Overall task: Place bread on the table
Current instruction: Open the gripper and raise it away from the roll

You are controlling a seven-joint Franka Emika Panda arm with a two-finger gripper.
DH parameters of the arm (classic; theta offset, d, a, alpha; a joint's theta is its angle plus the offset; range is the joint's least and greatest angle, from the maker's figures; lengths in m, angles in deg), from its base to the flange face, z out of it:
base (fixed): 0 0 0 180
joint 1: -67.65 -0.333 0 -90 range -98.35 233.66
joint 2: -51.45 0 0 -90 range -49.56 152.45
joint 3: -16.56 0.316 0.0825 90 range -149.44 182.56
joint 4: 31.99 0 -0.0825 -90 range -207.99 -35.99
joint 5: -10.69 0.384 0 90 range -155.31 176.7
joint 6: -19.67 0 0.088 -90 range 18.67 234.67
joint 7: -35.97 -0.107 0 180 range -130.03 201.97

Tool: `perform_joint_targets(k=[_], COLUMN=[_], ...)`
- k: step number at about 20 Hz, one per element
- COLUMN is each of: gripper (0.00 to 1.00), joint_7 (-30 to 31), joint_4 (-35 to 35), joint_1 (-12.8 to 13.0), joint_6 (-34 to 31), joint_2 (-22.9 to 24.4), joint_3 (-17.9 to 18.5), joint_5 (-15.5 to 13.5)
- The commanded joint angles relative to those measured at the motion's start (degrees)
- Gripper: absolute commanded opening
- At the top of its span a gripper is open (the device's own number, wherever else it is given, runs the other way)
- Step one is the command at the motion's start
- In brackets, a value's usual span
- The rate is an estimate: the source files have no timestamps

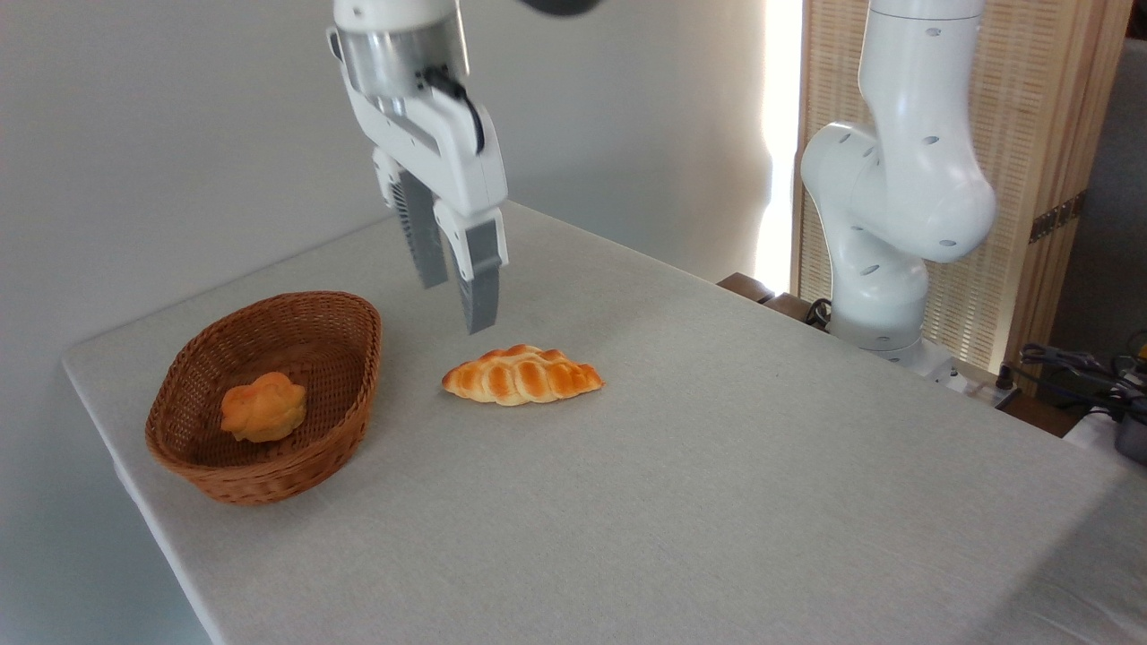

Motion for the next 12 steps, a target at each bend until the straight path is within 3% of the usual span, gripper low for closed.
perform_joint_targets(k=[1, 4, 7, 12], gripper=[1.00, 1.00, 1.00, 1.00], joint_7=[0.78, 2.70, 6.92, 6.58], joint_4=[6.69, 7.92, 8.27, 8.45], joint_1=[0.29, -1.54, -7.42, -9.11], joint_6=[-2.49, -3.11, -3.37, -4.95], joint_2=[-3.38, -3.55, -3.46, -3.38], joint_3=[3.32, 0.88, -6.50, -6.26], joint_5=[0.36, 0.44, 1.15, 1.67])
